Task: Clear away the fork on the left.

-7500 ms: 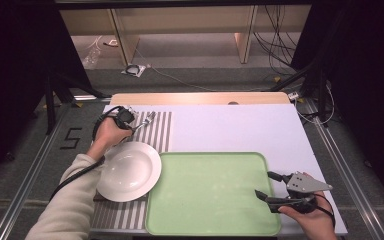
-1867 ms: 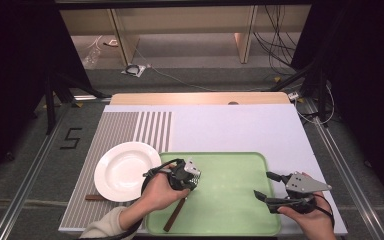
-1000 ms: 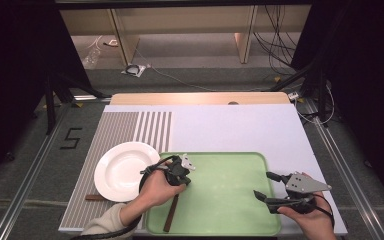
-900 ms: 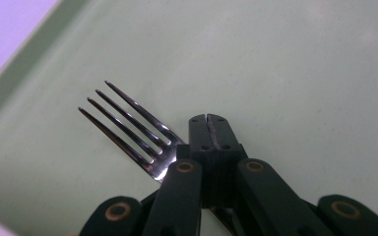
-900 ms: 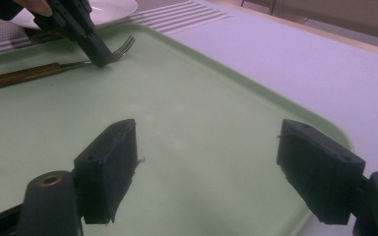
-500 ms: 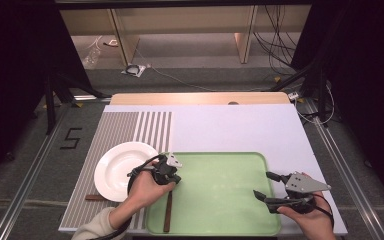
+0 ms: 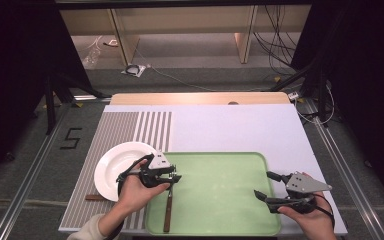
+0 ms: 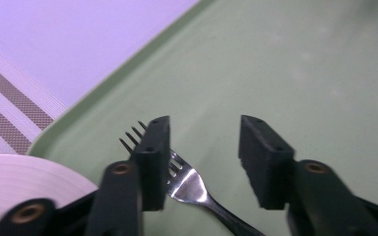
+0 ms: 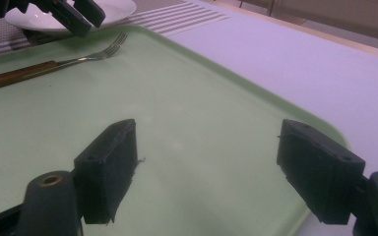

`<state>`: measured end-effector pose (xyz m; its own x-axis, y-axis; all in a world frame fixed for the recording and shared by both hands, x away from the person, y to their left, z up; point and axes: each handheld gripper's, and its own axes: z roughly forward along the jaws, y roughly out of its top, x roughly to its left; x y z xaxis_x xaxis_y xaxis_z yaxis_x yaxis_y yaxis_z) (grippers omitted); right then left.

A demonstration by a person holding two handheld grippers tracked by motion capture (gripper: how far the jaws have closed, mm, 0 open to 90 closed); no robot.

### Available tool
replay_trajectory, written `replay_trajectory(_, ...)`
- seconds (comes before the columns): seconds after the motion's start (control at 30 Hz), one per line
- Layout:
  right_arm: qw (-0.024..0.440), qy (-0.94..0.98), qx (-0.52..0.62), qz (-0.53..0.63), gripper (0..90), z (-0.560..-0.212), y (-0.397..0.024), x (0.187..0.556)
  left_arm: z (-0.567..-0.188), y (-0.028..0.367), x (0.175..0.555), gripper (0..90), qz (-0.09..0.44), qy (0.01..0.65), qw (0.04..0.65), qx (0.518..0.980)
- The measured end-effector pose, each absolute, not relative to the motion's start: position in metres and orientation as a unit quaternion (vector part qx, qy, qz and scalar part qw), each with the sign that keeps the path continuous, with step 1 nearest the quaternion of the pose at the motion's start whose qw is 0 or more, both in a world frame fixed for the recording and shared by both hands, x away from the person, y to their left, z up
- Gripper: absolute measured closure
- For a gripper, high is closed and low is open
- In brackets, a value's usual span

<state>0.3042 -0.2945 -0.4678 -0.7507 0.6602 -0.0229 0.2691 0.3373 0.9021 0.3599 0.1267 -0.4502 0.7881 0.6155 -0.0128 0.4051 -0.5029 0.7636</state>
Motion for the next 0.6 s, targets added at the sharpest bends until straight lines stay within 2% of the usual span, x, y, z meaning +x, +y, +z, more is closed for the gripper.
replay_trajectory(0.2, 0.197, 0.793, 0.293, 0.496, 24.3, -0.468, -0.295, 0.304, -0.443, 0.141, 0.347, 24.9, 0.148, 0.315, 0.436, 0.830)
replay_trajectory(0.3, 0.197, 0.793, 0.293, 0.497, 24.3, -0.468, -0.295, 0.304, -0.443, 0.149, 0.339, 16.2, 0.145, 0.316, 0.451, 0.822)
replay_trajectory(0.6, 0.199, 0.795, 0.294, 0.493, 24.3, -0.467, -0.296, 0.304, -0.449, 0.173, 0.326, 5.9, 0.150, 0.324, 0.475, 0.804)
